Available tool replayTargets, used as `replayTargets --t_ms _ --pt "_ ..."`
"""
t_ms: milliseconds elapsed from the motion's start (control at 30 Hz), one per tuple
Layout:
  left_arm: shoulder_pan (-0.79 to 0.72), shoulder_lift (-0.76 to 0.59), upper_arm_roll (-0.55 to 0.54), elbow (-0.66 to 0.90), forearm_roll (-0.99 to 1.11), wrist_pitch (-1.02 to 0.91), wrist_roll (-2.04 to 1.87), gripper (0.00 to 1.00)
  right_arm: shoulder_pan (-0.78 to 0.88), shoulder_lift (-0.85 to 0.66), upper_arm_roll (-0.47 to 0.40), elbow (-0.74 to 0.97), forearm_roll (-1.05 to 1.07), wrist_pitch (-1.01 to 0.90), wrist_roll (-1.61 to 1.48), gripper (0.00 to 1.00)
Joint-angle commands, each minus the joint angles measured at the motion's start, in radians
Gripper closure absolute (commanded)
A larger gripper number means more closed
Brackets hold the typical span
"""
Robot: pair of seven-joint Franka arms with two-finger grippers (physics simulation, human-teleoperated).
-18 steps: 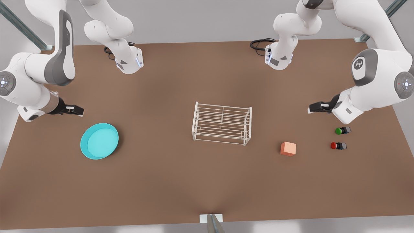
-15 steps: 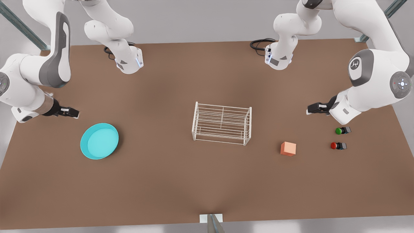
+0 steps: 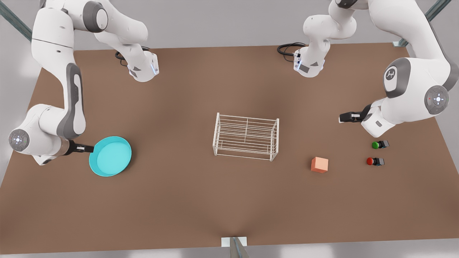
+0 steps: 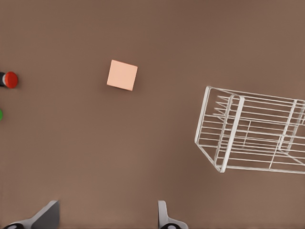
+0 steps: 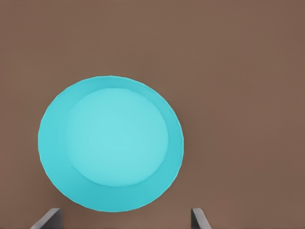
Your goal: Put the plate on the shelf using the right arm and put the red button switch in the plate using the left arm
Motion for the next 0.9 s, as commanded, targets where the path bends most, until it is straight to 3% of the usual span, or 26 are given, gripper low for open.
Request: replayTargets --t_ms 0,100,167,567,667,767,867 --pt "0.000 -0.001 -0.001 -0.001 0.002 -0.009 -0.021 0.00 -0.015 0.028 0.000 -0.006 0.053 0.118 -0.345 0.00" --pt "0.000 -0.001 0.000 -0.009 0.002 -0.009 -0.024 0.00 -0.072 0.078 0.015 0.009 0.105 0.124 -0.456 0.00" --pt "0.001 -0.001 0.002 -0.009 0.003 -0.010 -0.024 0.00 -0.159 0.098 0.103 0.009 0.099 0.187 -0.500 0.00" --pt "-0.008 -0.007 -0.009 0.005 0.002 -0.012 -0.085 0.00 -0.222 0.301 0.114 0.098 0.144 0.293 -0.669 0.00" --pt "-0.010 -0.015 -0.078 0.036 0.008 -0.009 -0.099 0.00 -0.225 0.308 0.121 0.084 0.164 0.292 -0.672 0.00" --pt "-0.011 0.051 -0.118 0.068 0.058 0.177 -0.094 0.00 -0.228 0.330 0.129 0.080 0.170 0.290 -0.674 0.07" --pt "-0.005 0.146 -0.118 0.154 0.132 0.181 -0.067 0.00 -0.228 0.334 0.134 0.067 0.170 0.290 -0.674 0.18"
